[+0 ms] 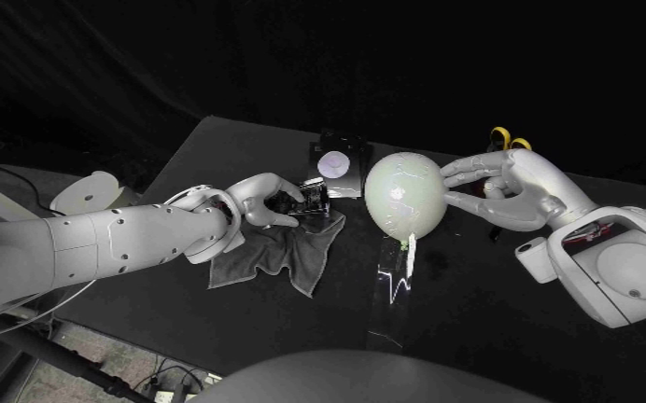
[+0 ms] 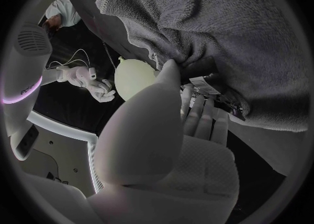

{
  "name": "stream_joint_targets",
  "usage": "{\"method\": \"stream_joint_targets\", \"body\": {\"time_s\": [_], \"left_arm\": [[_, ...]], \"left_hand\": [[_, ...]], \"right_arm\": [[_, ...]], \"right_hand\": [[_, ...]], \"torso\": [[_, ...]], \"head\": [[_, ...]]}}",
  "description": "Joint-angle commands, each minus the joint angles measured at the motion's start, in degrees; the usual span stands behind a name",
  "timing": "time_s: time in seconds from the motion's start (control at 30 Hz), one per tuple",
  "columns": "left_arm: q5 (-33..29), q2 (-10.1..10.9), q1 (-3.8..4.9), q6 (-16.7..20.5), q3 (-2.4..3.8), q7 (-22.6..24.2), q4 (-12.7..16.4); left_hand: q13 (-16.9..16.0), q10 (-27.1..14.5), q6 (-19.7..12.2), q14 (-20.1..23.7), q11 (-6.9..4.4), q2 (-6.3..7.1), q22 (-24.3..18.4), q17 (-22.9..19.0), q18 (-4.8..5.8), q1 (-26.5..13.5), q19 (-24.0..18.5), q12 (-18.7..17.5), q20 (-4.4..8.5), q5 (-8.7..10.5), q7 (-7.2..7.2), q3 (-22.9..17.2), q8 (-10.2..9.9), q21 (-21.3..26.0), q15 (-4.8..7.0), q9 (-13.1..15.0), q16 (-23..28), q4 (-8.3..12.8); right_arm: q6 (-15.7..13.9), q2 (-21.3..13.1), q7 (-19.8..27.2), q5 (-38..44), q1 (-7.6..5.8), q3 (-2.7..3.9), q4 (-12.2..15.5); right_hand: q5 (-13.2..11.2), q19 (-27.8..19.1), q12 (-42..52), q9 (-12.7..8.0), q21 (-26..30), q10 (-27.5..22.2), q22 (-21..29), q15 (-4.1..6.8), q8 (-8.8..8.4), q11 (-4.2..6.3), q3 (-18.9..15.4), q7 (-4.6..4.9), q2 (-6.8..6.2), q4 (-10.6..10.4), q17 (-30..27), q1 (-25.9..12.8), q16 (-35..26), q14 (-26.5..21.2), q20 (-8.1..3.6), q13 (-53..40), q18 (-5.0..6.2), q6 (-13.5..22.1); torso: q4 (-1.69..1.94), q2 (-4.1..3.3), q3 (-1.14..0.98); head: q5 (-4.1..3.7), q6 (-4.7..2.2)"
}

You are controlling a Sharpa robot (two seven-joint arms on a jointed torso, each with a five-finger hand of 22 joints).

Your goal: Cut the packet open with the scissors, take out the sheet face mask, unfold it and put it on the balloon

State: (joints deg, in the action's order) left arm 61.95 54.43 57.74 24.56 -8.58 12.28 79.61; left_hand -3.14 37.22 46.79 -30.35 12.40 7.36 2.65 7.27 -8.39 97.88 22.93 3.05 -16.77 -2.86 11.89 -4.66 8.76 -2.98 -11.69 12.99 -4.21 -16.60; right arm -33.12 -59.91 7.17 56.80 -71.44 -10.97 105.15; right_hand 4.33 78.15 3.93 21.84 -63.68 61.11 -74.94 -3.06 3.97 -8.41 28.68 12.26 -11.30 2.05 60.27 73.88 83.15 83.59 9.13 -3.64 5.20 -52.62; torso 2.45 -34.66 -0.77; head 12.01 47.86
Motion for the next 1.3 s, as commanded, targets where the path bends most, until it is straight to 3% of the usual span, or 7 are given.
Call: {"method": "stream_joint_targets", "body": {"time_s": [0.03, 0.23, 0.63, 0.8, 0.87, 1.03, 1.3], "left_arm": [[-3.47, 0.06, -0.21, -2.47, -0.14, 0.16, -0.15], [-4.40, 0.14, -0.21, -2.88, -0.11, 0.33, -0.22], [-6.37, 0.14, -0.20, 1.15, -0.07, 2.49, -1.03], [-7.63, 0.16, -0.20, 3.09, -0.04, 3.55, -1.40], [-8.35, 0.16, -0.20, 3.75, -0.03, 4.13, -1.53], [-10.50, 0.22, -0.20, 4.80, 0.01, 6.01, -1.65], [-19.86, 0.83, -0.20, 4.97, 1.30, 12.29, -1.17]], "left_hand": [[-0.02, 0.51, 0.27, -0.27, 0.08, -0.69, 0.07, 0.09, -0.04, -0.07, 0.24, 0.10, -0.01, 0.16, 1.75, 0.29, 0.15, 0.06, -0.09, 0.04, -0.04, 0.13], [-0.06, 1.18, 0.94, -0.68, 0.25, -1.57, 0.06, 0.15, 0.16, -0.10, 0.24, 0.16, -0.01, 0.16, 1.67, 0.22, 0.55, 0.08, -0.35, 0.18, -0.07, 0.22], [-0.70, 16.02, 8.15, -15.67, -1.58, -9.77, 1.09, 3.14, 0.73, 3.74, 8.38, 2.57, -0.09, 0.09, -0.10, -7.52, 4.49, -2.21, 1.44, 1.51, -4.21, 0.68], [-0.39, 19.01, 9.27, -18.04, -2.29, -8.86, 1.31, 3.24, 1.38, 4.50, 11.74, 2.16, -0.02, 0.09, -0.54, -12.47, 5.52, -3.12, 2.23, 2.00, -4.79, 0.49], [-0.33, 20.49, 9.27, -18.87, -2.06, -5.83, 0.88, 2.74, 1.88, 1.95, 12.52, 0.32, 0.03, -0.06, -0.24, -19.70, 6.28, -2.94, 2.31, 2.53, -4.09, -0.31], [-0.38, 21.51, 9.28, -19.89, -2.50, -2.60, 0.71, 2.31, 1.92, -1.55, 13.24, 0.53, 0.12, 0.11, -0.68, -27.40, 7.85, -2.62, 2.39, 3.71, -3.43, 0.98], [-0.39, 22.48, 9.01, -20.59, -2.69, -1.26, 0.57, 2.10, 2.35, -4.69, 12.12, 0.54, 0.07, 0.11, -0.72, -31.67, 9.25, -1.94, 2.53, 4.83, -3.01, 2.55]], "right_arm": [[0.77, 0.08, 0.46, 0.01, 0.03, 0.03, -0.03], [0.79, 0.12, 0.53, -0.14, 0.03, 0.02, -0.12], [0.67, 0.18, 0.79, -0.43, 0.03, 0.02, -0.22], [0.65, 0.17, 0.86, -0.68, 0.03, 0.02, -0.30], [0.65, 0.17, 0.88, -0.78, 0.03, 0.02, -0.35], [0.64, 0.17, 0.92, -0.95, 0.03, 0.02, -0.45], [0.53, 0.35, 1.14, -1.11, 0.03, 0.02, -0.83]], "right_hand": [[0.35, -0.45, 0.23, -0.10, 0.28, 0.14, -7.23, -0.31, 0.20, 0.14, -0.17, 0.14, 0.69, -0.04, 0.09, -0.05, 0.31, -0.02, -0.03, -0.08, 0.29, -0.13], [0.42, -0.52, 0.25, -0.11, 0.47, 0.23, -7.17, -0.29, 0.22, 0.17, -0.23, 0.11, 0.74, -0.14, 0.03, -0.09, 0.28, -0.03, -0.05, -0.07, 0.33, -0.20], [0.51, -0.47, 0.31, -0.11, 0.42, 0.43, -7.17, -0.24, 0.30, 0.23, -0.25, 0.05, 0.97, -0.37, 0.13, -0.17, 0.27, 0.00, -0.08, -0.07, 0.31, -0.37], [0.52, -0.44, 0.33, -0.11, 0.36, 0.51, -7.19, -0.22, 0.32, 0.26, -0.27, 0.02, 1.01, -0.43, 0.21, -0.20, 0.28, 0.02, -0.09, -0.08, 0.30, -0.43], [0.52, -0.44, 0.33, -0.11, 0.36, 0.51, -7.19, -0.22, 0.32, 0.26, -0.27, 0.02, 1.01, -0.43, 0.21, -0.20, 0.28, 0.02, -0.09, -0.08, 0.30, -0.43], [0.52, -0.44, 0.33, -0.11, 0.36, 0.51, -7.19, -0.22, 0.32, 0.26, -0.27, 0.02, 1.01, -0.43, 0.21, -0.20, 0.28, 0.02, -0.09, -0.08, 0.30, -0.43], [0.52, -0.44, 0.33, -0.11, 0.36, 0.51, -7.19, -0.22, 0.32, 0.26, -0.27, 0.02, 1.01, -0.43, 0.21, -0.20, 0.28, 0.02, -0.09, -0.08, 0.30, -0.43]], "torso": [[-0.03, 0.00, 0.00], [-0.04, 0.00, -0.02], [-0.03, 0.03, -0.03], [-0.04, 0.02, -0.01], [-0.04, 0.02, -0.01], [-0.03, 0.00, -0.01], [0.01, 0.05, 0.00]], "head": [[0.02, 0.01], [0.06, -0.02], [0.10, -0.25], [0.08, -0.39], [0.09, -0.48], [0.06, -0.64], [-0.21, -1.63]]}}
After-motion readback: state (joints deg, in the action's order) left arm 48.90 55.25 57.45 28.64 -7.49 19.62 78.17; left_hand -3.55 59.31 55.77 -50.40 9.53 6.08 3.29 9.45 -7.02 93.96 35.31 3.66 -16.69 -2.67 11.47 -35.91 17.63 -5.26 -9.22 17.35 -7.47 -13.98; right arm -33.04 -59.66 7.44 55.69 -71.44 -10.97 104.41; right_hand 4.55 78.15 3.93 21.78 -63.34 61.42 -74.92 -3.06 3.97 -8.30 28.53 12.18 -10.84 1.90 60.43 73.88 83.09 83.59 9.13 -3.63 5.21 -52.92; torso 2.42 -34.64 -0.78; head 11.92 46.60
